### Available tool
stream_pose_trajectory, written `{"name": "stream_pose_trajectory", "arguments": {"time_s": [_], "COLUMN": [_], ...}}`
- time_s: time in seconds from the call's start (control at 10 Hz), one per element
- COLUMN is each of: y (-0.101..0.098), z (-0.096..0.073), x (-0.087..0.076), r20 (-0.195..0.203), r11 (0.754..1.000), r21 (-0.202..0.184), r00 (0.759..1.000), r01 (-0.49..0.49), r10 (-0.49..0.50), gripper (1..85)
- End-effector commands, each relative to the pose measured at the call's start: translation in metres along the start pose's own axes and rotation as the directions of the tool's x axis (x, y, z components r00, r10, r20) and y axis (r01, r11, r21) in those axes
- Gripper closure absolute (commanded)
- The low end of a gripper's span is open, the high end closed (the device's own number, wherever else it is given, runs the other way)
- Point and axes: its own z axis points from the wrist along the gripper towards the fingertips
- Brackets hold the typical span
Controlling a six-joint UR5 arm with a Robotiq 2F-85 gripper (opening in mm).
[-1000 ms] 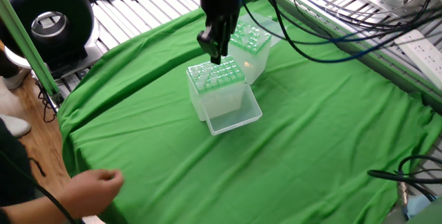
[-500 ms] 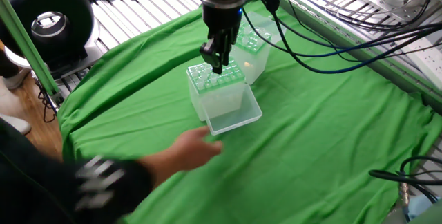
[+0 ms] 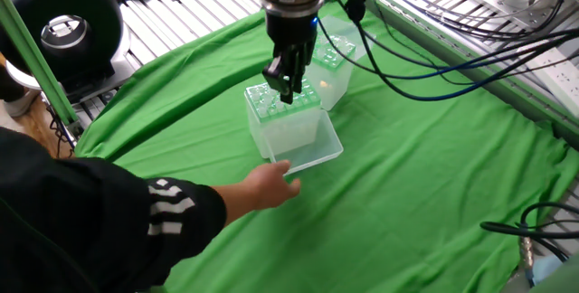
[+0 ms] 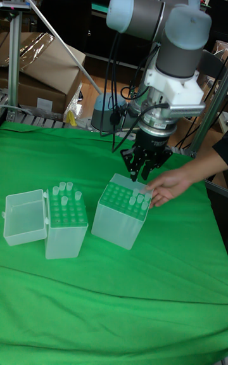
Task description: Insert a large pipette tip into the holder for large pipette tips
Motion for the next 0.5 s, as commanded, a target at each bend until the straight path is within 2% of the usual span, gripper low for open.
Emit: {"name": "stream_pose_trajectory", "arguments": {"time_s": [0.0, 0.4], "y": [0.0019, -0.0013], "z": [0.0141, 0.0171], "x": [-0.0084, -0.0066], "r20": [0.002, -0.001], "r11": [1.0, 1.0], "r21": [-0.01, -0.007], "r00": [1.0, 1.0], "r01": [-0.005, 0.004], "r10": [0.005, -0.004], "gripper": [53.0, 53.3]}}
